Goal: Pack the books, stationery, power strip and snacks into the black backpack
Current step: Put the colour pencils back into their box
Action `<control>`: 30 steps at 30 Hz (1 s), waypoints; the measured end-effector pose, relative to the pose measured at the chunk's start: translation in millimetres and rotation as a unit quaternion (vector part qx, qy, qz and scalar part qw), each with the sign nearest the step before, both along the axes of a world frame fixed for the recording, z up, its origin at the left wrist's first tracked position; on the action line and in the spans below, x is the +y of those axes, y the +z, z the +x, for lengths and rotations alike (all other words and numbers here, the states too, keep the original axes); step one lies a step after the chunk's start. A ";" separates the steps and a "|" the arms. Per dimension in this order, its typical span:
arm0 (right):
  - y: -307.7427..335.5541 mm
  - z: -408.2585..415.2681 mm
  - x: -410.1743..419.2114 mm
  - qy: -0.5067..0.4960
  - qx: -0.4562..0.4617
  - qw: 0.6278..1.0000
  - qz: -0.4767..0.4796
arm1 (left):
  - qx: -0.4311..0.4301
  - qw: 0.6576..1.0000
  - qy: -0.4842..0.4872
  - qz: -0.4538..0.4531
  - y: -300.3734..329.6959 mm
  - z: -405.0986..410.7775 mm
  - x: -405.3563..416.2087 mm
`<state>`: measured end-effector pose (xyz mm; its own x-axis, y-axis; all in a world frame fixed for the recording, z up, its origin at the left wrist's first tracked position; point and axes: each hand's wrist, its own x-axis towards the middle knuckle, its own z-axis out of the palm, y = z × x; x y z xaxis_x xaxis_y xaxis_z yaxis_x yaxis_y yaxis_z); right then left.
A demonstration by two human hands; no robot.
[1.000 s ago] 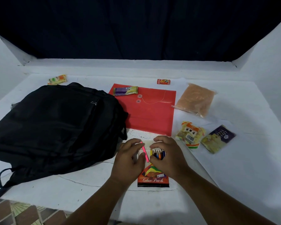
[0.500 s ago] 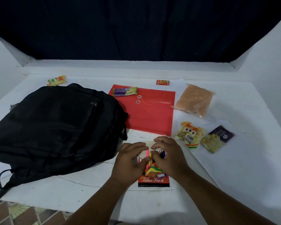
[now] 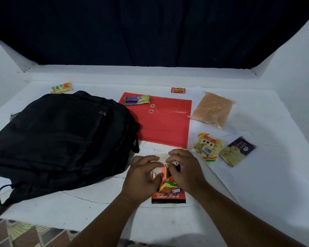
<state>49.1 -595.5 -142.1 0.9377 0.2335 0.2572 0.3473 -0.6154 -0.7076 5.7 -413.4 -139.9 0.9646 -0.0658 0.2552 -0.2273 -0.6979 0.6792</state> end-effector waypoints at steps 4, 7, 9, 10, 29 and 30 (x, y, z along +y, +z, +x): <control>0.9 1.7 -0.1 0.001 0.002 1.000 0.004 | -0.002 1.000 0.008 -0.008 -0.7 0.1 0.4; 3.8 2.2 -0.3 -0.003 0.010 1.000 0.010 | -0.019 0.999 0.016 -0.043 0.4 -1.4 -1.3; 6.3 2.1 -1.5 -0.002 0.016 1.000 0.017 | -0.040 0.993 0.019 -0.112 4.4 -3.6 -3.7; 7.5 1.9 -2.3 -0.001 0.020 1.000 0.022 | -0.059 0.987 0.022 -0.151 7.6 -5.4 -4.2; 35.3 2.0 54.5 0.017 -0.005 1.000 0.018 | 0.084 0.887 0.270 0.364 59.3 -11.6 101.1; 35.2 2.3 57.6 0.021 -0.002 1.000 0.018 | 0.112 0.885 0.284 0.351 65.5 -9.1 107.8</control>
<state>51.4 -537.9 -107.0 0.9260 0.2638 0.2699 0.3756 -0.5735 -0.7280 -3.4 -305.6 -74.3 0.9145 0.3791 0.1414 0.3807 -0.9245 0.0160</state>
